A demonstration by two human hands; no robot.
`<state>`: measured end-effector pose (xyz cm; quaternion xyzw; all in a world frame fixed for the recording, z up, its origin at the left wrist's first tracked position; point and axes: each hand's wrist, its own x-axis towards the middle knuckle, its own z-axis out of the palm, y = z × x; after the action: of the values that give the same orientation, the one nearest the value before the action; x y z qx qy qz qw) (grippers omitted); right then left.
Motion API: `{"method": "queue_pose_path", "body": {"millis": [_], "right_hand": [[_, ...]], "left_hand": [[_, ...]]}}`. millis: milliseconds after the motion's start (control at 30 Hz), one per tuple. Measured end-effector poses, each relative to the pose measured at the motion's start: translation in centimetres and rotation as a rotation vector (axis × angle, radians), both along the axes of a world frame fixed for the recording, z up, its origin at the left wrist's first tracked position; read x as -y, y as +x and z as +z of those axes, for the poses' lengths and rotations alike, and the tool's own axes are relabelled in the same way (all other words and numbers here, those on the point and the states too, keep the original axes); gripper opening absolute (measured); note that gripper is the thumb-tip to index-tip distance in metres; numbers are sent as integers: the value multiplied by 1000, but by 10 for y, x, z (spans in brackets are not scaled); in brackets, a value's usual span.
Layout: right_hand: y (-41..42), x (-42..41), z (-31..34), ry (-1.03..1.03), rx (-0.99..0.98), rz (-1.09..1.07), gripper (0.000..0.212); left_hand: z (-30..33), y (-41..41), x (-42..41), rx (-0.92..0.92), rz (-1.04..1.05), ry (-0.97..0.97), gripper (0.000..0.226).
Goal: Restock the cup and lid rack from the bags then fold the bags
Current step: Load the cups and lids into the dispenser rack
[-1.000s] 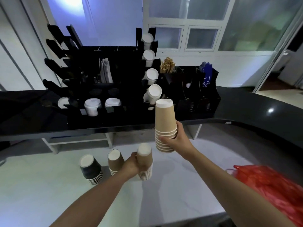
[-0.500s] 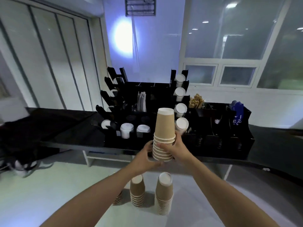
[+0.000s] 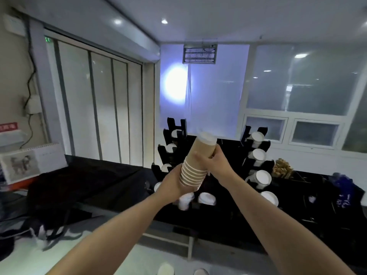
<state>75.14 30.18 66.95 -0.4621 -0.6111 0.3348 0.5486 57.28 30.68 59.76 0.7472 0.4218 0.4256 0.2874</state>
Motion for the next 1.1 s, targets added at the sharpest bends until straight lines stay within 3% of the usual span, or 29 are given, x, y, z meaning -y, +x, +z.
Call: {"method": "queue_pose_path", "body": {"millis": [133, 267, 333, 433, 633, 767, 900, 1100], "right_hand": [[-44, -46, 42, 84, 61, -55, 82], [-77, -87, 71, 182, 67, -173, 86], [-87, -108, 81, 217, 33, -246, 86], [-95, -141, 95, 261, -4, -348, 92], [-108, -202, 117, 336, -18, -467, 74], [-116, -242, 113, 284, 95, -466, 77], [-115, -280, 97, 255, 159, -461, 79], [-109, -312, 66, 147, 270, -442, 74]], "left_hand": [[42, -42, -53, -73, -1, 131, 41], [69, -94, -117, -347, 57, 271, 50], [78, -115, -150, -502, 163, 299, 37], [87, -137, -191, -568, 234, 362, 22], [87, -144, -261, -629, 206, 469, 42], [77, -130, -290, -747, 163, 464, 64], [63, -128, -309, -825, 173, 523, 72], [49, -128, -322, -642, 123, 600, 75]]}}
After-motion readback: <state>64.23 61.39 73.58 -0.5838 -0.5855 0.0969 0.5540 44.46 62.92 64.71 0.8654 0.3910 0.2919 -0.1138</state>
